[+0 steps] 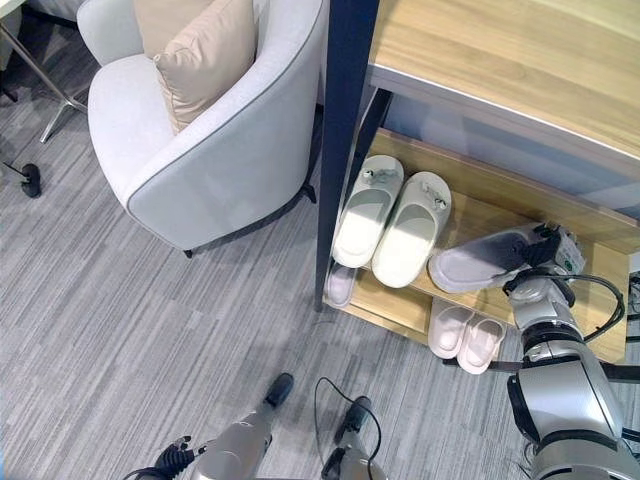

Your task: Arrange the slippers neatly on the shoe rack.

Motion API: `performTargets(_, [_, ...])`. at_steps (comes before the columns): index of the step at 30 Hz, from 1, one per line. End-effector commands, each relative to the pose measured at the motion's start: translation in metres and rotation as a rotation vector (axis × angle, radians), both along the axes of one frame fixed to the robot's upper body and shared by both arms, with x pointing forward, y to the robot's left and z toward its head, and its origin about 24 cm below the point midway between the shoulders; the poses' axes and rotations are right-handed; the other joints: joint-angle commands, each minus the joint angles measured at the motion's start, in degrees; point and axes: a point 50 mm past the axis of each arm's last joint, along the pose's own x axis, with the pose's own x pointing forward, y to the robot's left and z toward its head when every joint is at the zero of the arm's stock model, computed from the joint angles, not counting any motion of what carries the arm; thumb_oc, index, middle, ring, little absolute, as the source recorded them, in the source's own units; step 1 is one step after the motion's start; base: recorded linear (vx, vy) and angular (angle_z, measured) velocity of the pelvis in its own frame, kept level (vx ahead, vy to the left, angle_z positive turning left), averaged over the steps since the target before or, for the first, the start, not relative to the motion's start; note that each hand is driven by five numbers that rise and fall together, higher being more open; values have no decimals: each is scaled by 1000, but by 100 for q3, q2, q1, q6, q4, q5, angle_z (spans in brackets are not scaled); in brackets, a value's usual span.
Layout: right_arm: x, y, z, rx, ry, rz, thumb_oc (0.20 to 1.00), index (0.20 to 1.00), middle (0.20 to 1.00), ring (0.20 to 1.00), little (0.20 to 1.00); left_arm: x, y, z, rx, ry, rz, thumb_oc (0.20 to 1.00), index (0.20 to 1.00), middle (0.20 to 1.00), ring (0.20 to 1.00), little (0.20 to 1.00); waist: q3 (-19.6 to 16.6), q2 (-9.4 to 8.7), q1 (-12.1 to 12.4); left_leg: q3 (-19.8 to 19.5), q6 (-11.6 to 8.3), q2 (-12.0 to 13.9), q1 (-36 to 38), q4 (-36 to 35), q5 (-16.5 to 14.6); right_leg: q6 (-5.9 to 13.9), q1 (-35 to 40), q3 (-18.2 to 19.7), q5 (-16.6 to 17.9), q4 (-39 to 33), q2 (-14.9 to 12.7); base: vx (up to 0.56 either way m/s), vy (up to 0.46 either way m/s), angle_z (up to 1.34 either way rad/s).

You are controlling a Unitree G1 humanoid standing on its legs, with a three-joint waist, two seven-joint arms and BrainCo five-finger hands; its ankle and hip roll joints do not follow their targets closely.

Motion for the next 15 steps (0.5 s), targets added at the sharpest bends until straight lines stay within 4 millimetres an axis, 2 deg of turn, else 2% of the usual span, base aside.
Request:
performTargets(1, [-15,-19,2,-76,62,-36,200,200,200,200,200,1,-16,-4,-15,18,-44,1000,1000,1000,1000,1000,47,120,89,19,-130,0,77,-627,144,432,710,-310,-420,34,-75,0,0,0])
performTargets(5, [-18,-19,-1,-87,65,-37,200,200,200,200,200,-2,-15,-5,-7,32,-49,1000,1000,1000,1000,1000,14,113,58,45,-125,35,137,-627,123,422,740,-266,-432,34,-57,0,0,0])
performTargets(7, [-14,-13,-1,-94,33,0,200,200,200,200,200,-6,-14,-6,-1,44,-48,1000,1000,1000,1000,1000,-32,107,9,99,-119,87,206,-627,97,412,794,-221,-445,34,-35,-4,-17,-1])
performTargets(9, [-13,-2,-7,-78,-1,52,200,200,200,200,200,-10,-13,-6,-1,58,-35,1000,1000,1000,1000,1000,-111,90,-37,135,-115,137,304,-627,54,388,867,-183,-478,34,-6,6,-46,-13])
performTargets(11, [-12,21,-15,-20,-80,173,200,200,200,200,200,-20,-10,-8,0,89,-16,1000,1000,1000,1000,1000,-242,63,-118,186,-101,209,476,-627,8,359,1005,-140,-524,34,39,34,-73,-19])
performTargets(15, [-20,47,-15,-74,-115,334,200,200,200,200,200,-33,-8,-10,-4,133,-17,1000,1000,1000,1000,1000,-390,68,-200,238,-115,298,677,-627,-39,318,1205,-116,-600,34,95,-10,-60,-11])
